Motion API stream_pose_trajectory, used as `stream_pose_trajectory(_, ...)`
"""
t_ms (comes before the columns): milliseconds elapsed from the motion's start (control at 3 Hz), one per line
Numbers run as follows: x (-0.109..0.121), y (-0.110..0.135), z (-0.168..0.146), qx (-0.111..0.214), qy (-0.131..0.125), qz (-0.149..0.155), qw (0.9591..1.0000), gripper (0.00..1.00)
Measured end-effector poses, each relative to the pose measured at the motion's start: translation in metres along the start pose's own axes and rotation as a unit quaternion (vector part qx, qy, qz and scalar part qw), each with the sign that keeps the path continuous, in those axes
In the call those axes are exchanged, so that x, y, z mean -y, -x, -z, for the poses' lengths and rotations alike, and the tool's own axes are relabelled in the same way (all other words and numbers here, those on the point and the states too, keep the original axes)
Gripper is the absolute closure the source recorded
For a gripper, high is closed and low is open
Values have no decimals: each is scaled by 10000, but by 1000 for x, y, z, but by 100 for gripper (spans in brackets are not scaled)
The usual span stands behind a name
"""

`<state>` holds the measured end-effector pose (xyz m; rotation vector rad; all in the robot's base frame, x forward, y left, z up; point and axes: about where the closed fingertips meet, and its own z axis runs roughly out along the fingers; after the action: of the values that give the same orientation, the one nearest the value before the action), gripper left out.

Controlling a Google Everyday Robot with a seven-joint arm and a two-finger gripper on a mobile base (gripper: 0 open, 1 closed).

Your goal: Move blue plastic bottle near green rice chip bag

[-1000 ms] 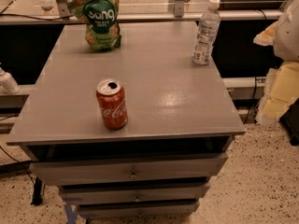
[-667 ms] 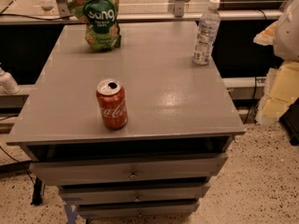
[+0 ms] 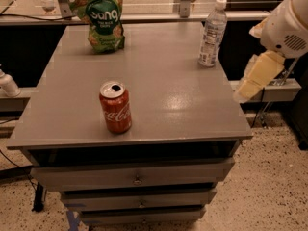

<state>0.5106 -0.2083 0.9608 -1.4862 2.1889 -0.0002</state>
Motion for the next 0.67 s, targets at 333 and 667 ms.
stream_pose_trajectory(333, 49, 2, -21, 611, -281, -542, 9963, 0)
stream_pose_trajectory(667, 94, 5, -36, 1414, -458, -1074, 9830, 0)
